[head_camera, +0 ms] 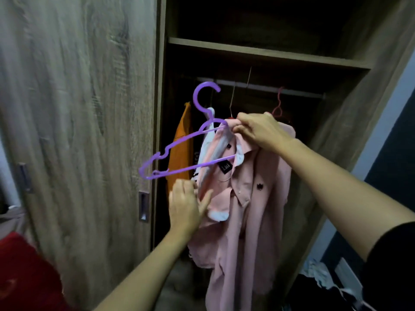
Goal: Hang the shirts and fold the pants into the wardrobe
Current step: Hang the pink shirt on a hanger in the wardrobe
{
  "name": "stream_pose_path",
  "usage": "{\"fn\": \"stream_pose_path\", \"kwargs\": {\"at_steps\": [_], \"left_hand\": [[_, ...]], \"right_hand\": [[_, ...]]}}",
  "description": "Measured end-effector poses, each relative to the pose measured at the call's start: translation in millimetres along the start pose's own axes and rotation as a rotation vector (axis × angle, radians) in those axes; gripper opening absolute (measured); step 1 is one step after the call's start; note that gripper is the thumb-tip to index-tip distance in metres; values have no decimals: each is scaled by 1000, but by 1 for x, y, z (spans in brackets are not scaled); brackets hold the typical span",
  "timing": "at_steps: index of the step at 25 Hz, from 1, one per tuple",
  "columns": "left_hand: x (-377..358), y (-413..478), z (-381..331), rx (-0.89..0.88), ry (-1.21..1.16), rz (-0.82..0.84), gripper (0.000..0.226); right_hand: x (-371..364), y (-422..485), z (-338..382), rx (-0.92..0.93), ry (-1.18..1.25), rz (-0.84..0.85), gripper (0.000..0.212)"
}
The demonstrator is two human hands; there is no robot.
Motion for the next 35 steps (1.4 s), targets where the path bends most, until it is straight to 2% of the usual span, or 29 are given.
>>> {"fn": "stream_pose_path", "kwargs": {"at_steps": [2,3,6,7,9,12,16,18,21,24,27,30,31,34,35], "left_hand": [[-18,-27,1,178,-56,272,43],[-24,-30,3,290,-164,365,43],[-26,-3,19,645,-462,334,24],[-24,11,28,725,-476,308,21],[-17,37,47,758,-429,304,17],[-1,69,64,653,-324,382,4],[21,94,76,520,-335,455,5],[27,100,75,444,-206,461,7],[28,105,62,332,46,281,33],[27,114,32,264,127,123,24],[19,115,-5,-21,75,26,23],[10,93,-24,-335,161,92,32],[13,90,-19,-366,198,99,34],[31,118,10,-278,223,48,54],[37,133,18,-273,262,95,61]], "right_hand": [[7,-2,-8,-33,36,-43,41],[10,-4,-12,-49,52,-42,40],[10,-20,-27,-52,35,-22,39],[9,-26,-33,-55,20,-8,43],[4,-41,-44,-67,2,27,39],[-8,-61,-57,-120,17,55,21],[-22,-79,-64,-139,10,57,32],[-27,-82,-62,-196,22,96,34],[-37,-76,-44,-328,-21,115,33],[-50,-65,-17,-376,-32,88,32],[-53,-53,2,-390,84,33,28],[-47,-46,4,-413,178,-29,29],[-44,-47,0,-415,196,-44,29],[-35,-53,-10,-391,247,-105,36],[-34,-52,-9,-373,255,-121,38]]}}
Point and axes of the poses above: each hand's wrist, its own y-axis towards the middle knuckle, its own x-axis out of the back of the hand, z = x × y, the point moved 1 cm from there along y, towards the middle knuckle, and after that the axes turned 3 degrees about y, right-handed, at the moved point
